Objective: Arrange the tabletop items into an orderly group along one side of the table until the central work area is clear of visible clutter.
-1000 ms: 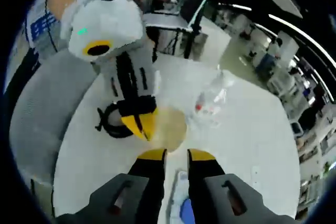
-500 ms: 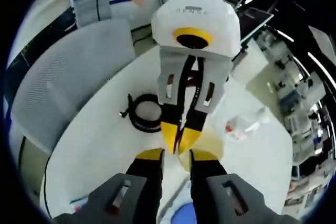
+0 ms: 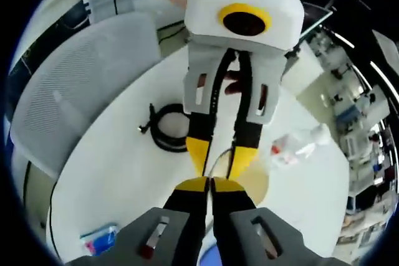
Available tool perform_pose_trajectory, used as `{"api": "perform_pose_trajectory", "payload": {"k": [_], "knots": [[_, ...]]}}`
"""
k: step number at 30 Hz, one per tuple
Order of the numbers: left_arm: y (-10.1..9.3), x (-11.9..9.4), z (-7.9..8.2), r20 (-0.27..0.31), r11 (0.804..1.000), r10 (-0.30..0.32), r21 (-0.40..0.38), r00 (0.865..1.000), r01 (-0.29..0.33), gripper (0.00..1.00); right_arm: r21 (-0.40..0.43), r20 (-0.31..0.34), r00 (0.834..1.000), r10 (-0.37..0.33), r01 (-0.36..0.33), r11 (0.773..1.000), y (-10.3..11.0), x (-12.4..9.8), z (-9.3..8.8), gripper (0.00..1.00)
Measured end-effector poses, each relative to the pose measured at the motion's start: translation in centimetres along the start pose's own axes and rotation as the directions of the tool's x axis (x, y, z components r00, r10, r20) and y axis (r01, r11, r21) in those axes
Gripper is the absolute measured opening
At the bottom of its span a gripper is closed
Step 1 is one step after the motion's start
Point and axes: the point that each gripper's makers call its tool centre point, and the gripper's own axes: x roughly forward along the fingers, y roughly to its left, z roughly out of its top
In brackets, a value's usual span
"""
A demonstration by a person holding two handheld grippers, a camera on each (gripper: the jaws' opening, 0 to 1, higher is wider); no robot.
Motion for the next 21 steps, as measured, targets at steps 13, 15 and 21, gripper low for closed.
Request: {"api": "perform_pose_trajectory", "payload": {"k": [13, 15, 21], "knots": [[1.9, -6.4, -4.3, 0.014, 0.921, 0.264, -0.302, 0.965, -0.247, 0.53, 0.094, 0.028, 0.996, -0.086, 0.083, 0.992, -3.5, 0.3, -0.1, 0.00], [1.8, -7.4, -5.3, 0.007, 0.891, 0.287, -0.368, 0.958, -0.265, 0.56, 0.108, 0.013, 0.995, -0.100, 0.098, 0.989, -4.3, 0.6, -0.7, 0.00], [1.5, -12.1, -8.8, -0.034, 0.750, 0.389, -0.570, 0.921, -0.337, 0.70, 0.081, 0.015, 0.996, -0.085, 0.084, 0.993, -5.1, 1.9, -1.8, 0.00]]}}
